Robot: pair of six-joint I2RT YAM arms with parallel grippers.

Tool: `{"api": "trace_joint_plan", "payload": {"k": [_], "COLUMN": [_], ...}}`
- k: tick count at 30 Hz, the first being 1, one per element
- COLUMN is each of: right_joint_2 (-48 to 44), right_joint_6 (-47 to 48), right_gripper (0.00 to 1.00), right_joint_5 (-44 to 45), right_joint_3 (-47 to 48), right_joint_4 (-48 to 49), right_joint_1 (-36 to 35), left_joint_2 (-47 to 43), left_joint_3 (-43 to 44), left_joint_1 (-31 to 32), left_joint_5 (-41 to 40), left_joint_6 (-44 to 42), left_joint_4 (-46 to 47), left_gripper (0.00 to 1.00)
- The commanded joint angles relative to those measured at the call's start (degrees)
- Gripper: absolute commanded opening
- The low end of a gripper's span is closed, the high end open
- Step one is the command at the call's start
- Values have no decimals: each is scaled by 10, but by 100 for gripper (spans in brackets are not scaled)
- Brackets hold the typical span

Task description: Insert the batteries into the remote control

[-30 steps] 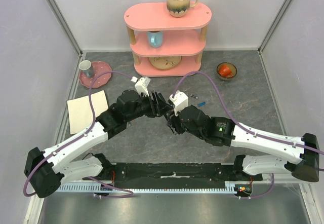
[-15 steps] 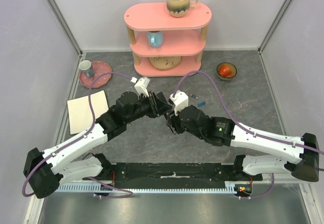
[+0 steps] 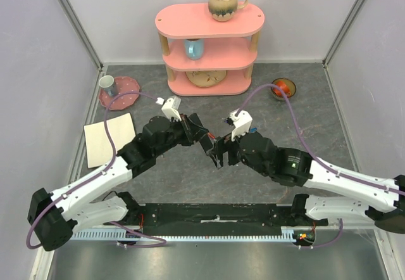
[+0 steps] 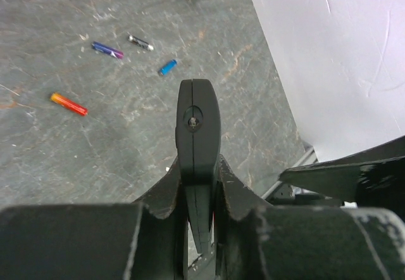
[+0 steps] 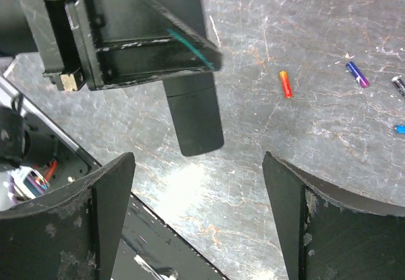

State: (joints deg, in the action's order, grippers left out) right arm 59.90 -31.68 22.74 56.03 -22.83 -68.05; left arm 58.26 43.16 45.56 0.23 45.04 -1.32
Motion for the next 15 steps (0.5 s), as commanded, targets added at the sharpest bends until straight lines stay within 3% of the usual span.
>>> {"api": "trace_joint_plan", "payload": {"k": [1, 4, 10, 15], "right_joint_2": [-38, -44, -44, -8], "right_joint_6": [-72, -148, -227, -186], "right_gripper": [89, 89, 85, 83], "right_joint_5": [60, 95, 64, 33], "right_joint_3": [5, -19, -76, -75], "right_joint_4": [-7, 0, 83, 141], "right_joint_1": [0, 5, 18, 20], "left_joint_2": [-45, -75, -130, -141], "left_joint_3": [-20, -70, -198, -215], "left_joint_1": [-1, -1, -1, -1], "left_joint_5": [-66, -67, -86, -97], "left_joint_6": [-36, -48, -67, -44], "left_joint_4": [39, 120, 301, 286], "left_gripper": [2, 2, 2, 2]}}
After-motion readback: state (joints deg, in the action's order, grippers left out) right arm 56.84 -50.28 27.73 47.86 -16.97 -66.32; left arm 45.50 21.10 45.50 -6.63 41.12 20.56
